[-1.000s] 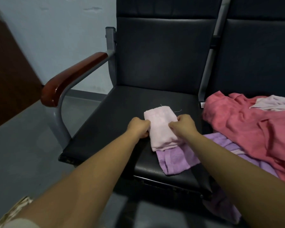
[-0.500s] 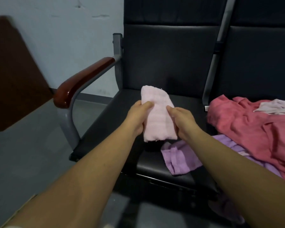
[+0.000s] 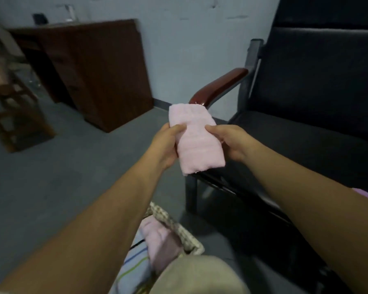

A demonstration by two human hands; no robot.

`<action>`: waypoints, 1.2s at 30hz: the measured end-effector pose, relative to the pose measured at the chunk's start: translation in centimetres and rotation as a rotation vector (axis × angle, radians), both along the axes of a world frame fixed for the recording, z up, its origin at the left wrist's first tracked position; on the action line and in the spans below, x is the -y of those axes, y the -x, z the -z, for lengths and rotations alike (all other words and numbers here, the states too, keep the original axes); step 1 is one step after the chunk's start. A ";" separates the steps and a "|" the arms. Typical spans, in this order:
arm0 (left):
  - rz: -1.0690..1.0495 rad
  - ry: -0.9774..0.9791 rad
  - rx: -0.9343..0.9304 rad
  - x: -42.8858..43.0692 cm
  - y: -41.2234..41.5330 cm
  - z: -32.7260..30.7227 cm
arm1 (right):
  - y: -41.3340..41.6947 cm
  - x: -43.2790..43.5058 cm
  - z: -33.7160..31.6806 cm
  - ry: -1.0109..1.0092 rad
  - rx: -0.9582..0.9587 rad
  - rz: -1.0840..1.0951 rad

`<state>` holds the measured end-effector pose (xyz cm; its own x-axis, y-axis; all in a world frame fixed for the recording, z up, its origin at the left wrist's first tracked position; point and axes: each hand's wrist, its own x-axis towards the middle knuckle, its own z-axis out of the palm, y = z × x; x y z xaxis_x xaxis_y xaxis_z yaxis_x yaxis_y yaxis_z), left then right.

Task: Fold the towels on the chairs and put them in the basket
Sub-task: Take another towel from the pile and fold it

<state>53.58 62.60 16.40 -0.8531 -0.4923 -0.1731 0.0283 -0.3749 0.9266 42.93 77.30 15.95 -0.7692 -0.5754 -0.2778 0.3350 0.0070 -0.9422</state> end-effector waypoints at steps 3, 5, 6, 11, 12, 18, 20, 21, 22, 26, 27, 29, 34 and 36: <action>-0.100 0.018 0.089 4.6 -4.8 3.2 | -3.1 5.4 2.2 -0.129 -0.092 -0.102; -0.160 0.009 0.149 6.7 -7.6 6.0 | -5.0 7.9 4.5 -0.220 -0.125 -0.175; -0.189 0.000 0.174 7.5 -9.0 7.7 | -6.1 9.0 5.9 -0.258 -0.139 -0.206; -0.228 -0.085 0.302 8.8 -14.8 16.0 | -10.4 11.5 13.3 -0.420 -0.184 -0.319; -0.218 -0.085 0.351 8.8 -15.8 17.7 | -11.0 11.5 14.7 -0.463 -0.195 -0.342; -0.184 -0.143 0.551 7.4 -19.7 25.4 | -14.2 11.1 21.4 -0.748 -0.413 -0.493; -0.179 -0.145 0.586 7.3 -19.8 26.8 | -15.0 11.0 22.7 -0.798 -0.514 -0.467; -0.176 -0.150 0.589 7.3 -19.7 27.4 | -15.3 11.0 23.2 -0.813 -0.571 -0.440; -0.179 -0.141 0.595 7.3 -19.5 27.8 | -15.6 11.1 23.7 -0.815 -0.633 -0.422; -0.220 -0.073 0.609 7.6 -18.8 29.8 | -16.1 11.2 26.2 -0.835 -0.884 -0.471; -0.226 -0.040 0.625 7.6 -18.8 30.2 | -16.2 11.2 26.9 -0.867 -0.947 -0.503; -0.199 0.106 0.714 7.7 -18.8 30.8 | -16.6 11.0 27.7 -0.943 -1.038 -0.580; -0.045 0.554 0.945 8.5 -19.0 27.0 | -16.8 10.8 25.5 -0.920 -0.913 -0.575; -0.003 0.660 0.985 9.1 -18.9 24.5 | -15.9 10.7 22.9 -0.882 -0.872 -0.572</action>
<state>72.48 53.51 -8.09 -0.4930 -0.7343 -0.4666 -0.8057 0.1830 0.5634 58.88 66.64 -6.94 -0.5987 -0.7556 -0.2659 -0.6130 0.6459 -0.4550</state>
